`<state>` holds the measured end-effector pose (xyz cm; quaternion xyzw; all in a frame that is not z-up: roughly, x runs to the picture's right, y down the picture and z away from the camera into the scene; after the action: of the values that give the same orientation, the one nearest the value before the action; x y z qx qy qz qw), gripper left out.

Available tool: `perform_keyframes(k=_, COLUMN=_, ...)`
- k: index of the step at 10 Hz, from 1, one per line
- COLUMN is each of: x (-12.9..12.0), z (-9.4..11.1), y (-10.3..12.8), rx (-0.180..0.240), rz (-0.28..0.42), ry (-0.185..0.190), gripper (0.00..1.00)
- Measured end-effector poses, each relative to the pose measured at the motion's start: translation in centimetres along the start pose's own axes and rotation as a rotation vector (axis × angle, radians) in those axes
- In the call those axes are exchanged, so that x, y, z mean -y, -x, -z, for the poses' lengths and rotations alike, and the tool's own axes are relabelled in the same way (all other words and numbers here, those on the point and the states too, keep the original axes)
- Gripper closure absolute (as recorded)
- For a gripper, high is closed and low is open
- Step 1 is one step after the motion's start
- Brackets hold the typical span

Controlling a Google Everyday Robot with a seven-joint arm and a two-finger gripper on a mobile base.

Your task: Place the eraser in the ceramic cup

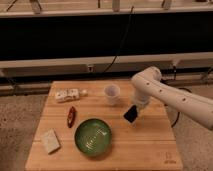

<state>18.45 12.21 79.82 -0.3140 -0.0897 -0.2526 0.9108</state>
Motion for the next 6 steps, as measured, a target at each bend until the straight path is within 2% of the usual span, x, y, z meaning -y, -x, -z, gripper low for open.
perform_keyframes(k=3, x=2.7, z=1.1, y=-0.6, rx=-0.012, rz=0.019, ry=-0.016, gripper=1.0)
perform_keyframes(k=6, x=4.1, z=2.0, y=-0.8, rx=-0.025, rz=0.035, ry=-0.023, gripper=1.0)
